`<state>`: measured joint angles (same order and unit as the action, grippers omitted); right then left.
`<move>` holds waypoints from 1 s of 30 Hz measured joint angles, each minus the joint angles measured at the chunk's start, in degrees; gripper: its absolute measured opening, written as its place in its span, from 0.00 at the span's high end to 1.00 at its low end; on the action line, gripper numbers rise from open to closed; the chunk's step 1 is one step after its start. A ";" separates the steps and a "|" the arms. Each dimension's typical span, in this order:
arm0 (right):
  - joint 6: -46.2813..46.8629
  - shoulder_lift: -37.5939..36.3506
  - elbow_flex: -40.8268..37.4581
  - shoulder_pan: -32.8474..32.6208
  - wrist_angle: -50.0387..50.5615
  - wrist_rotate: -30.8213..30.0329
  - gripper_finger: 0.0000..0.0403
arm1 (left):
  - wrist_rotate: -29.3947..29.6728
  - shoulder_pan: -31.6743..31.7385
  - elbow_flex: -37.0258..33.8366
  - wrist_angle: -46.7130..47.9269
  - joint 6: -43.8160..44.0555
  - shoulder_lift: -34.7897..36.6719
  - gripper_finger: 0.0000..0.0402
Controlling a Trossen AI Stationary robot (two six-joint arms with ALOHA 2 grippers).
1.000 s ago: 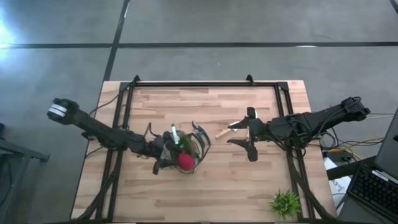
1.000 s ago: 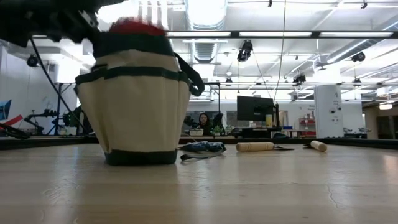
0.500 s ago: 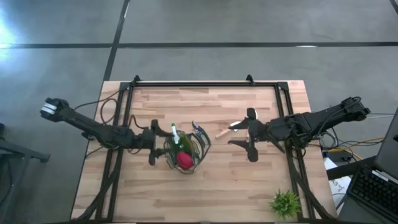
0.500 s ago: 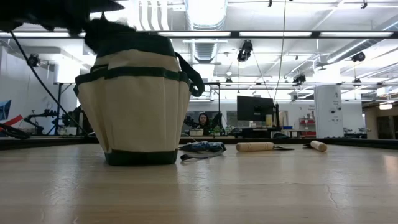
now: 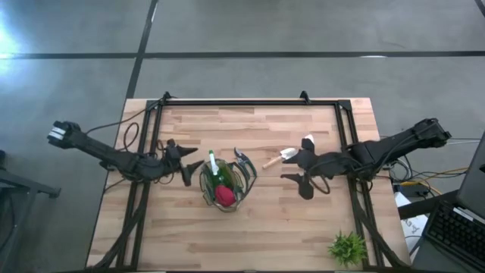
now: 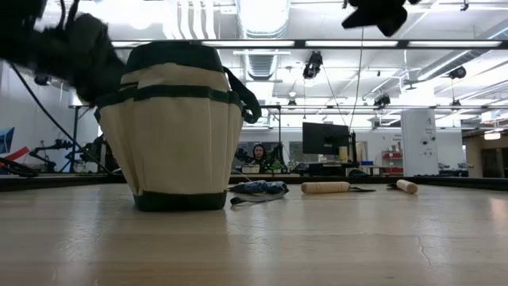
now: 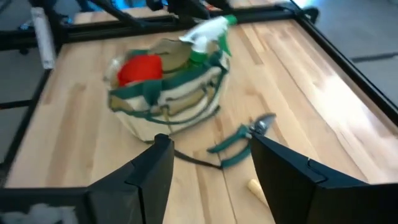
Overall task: Pick & Place Garden tools in Gardening bag
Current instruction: Adjust the gardening bag
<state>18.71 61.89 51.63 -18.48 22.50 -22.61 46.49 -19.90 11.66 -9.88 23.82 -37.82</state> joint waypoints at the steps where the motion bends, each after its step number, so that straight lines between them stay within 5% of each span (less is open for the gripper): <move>1: 0.57 -0.02 -0.45 0.00 -0.13 -0.64 0.50 | 0.04 0.02 -1.33 0.06 3.38 0.34 0.30; 9: 0.47 -0.68 -1.35 0.17 -0.85 -3.30 0.53 | -5.70 -0.02 -7.39 -0.68 18.72 -1.56 0.30; 24: -3.80 -0.70 0.64 2.27 -1.77 -3.48 0.55 | -9.50 3.83 -2.82 -13.61 5.21 -14.94 0.30; 30: -3.72 -0.76 0.64 2.27 -1.31 -3.08 0.54 | -11.19 4.20 0.56 -3.54 3.72 -12.87 0.31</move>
<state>14.98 61.12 52.27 -16.21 21.19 -25.69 35.30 -15.70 12.22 -13.42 27.54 -50.69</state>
